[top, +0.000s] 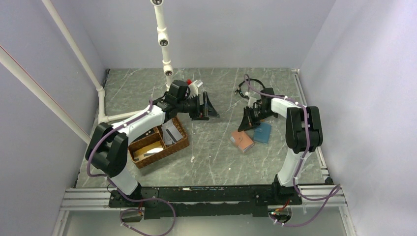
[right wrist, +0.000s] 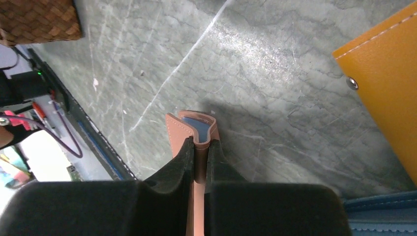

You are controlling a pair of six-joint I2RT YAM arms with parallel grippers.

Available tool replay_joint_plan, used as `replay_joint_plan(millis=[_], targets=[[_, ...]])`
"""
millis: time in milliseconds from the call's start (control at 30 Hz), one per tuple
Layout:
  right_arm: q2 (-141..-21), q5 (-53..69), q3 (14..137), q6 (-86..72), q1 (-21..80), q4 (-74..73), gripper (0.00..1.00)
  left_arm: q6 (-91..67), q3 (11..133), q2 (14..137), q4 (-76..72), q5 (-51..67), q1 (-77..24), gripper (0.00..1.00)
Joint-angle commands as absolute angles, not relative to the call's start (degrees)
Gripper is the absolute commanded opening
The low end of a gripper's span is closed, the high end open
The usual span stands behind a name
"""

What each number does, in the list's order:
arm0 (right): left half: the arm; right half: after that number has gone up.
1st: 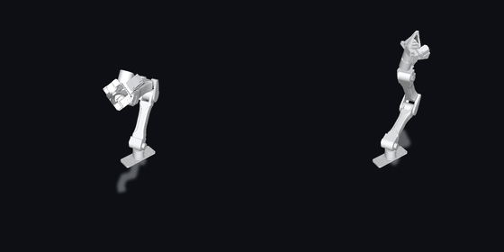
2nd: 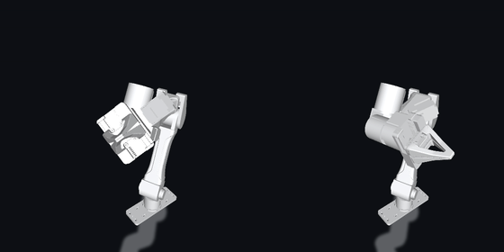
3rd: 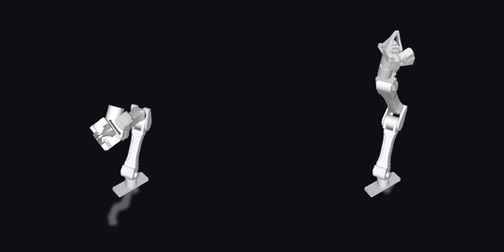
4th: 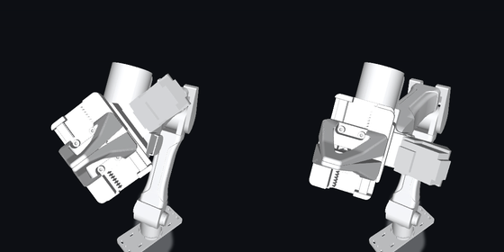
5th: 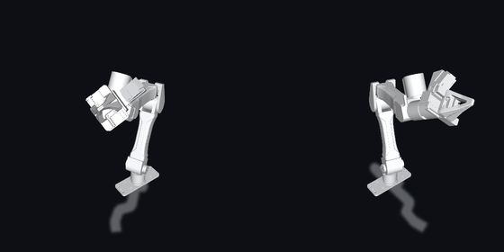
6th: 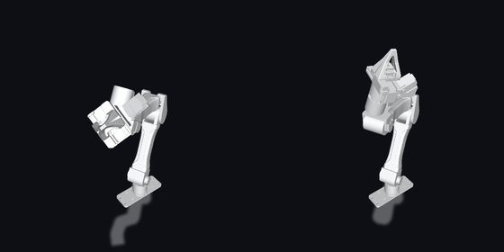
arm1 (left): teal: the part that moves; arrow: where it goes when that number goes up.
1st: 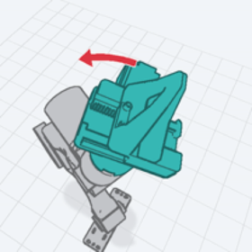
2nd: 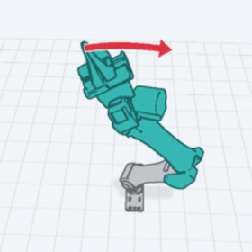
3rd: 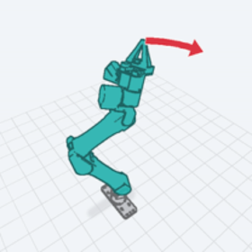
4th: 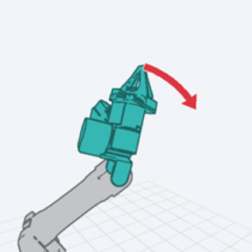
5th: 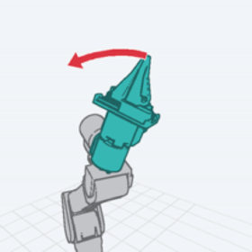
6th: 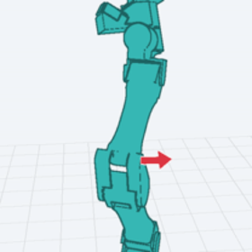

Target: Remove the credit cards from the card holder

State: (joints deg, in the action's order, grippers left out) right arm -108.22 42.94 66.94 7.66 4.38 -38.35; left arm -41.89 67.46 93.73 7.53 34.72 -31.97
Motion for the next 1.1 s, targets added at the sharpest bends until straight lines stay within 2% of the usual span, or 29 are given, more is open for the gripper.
replay_joint_plan(millis=[0,233,400,500,600,767,1067], targets=[[-104.34,50.35,67.04,5.13,2.12,-36.34,0.00,-44.13,66.80,93.86,2.45,36.82,-32.25,0.82],[-105.60,58.62,76.08,0.13,-1.23,-38.02,0.00,-50.77,68.12,98.54,-8.22,41.19,-32.26,0.82],[-103.76,60.55,79.80,-9.68,-1.46,-33.32,0.00,-56.06,69.06,100.95,-15.30,40.82,-32.26,0.84],[-102.26,62.29,79.74,-13.87,-1.66,-30.57,0.00,-57.75,67.84,100.40,-16.89,38.78,-32.26,0.94],[-101.05,64.06,78.79,-18.34,-1.66,-26.91,0.00,-60.83,65.83,100.11,-22.07,37.89,-32.30,0.98],[-99.40,66.94,76.21,-23.96,-1.63,-21.23,0.00,-64.69,65.69,101.26,-27.24,38.26,-32.63,0.97],[-96.66,69.63,71.93,-29.02,-1.44,-14.39,0.00,-65.13,67.22,102.48,-25.40,37.38,-34.41,0.93]])
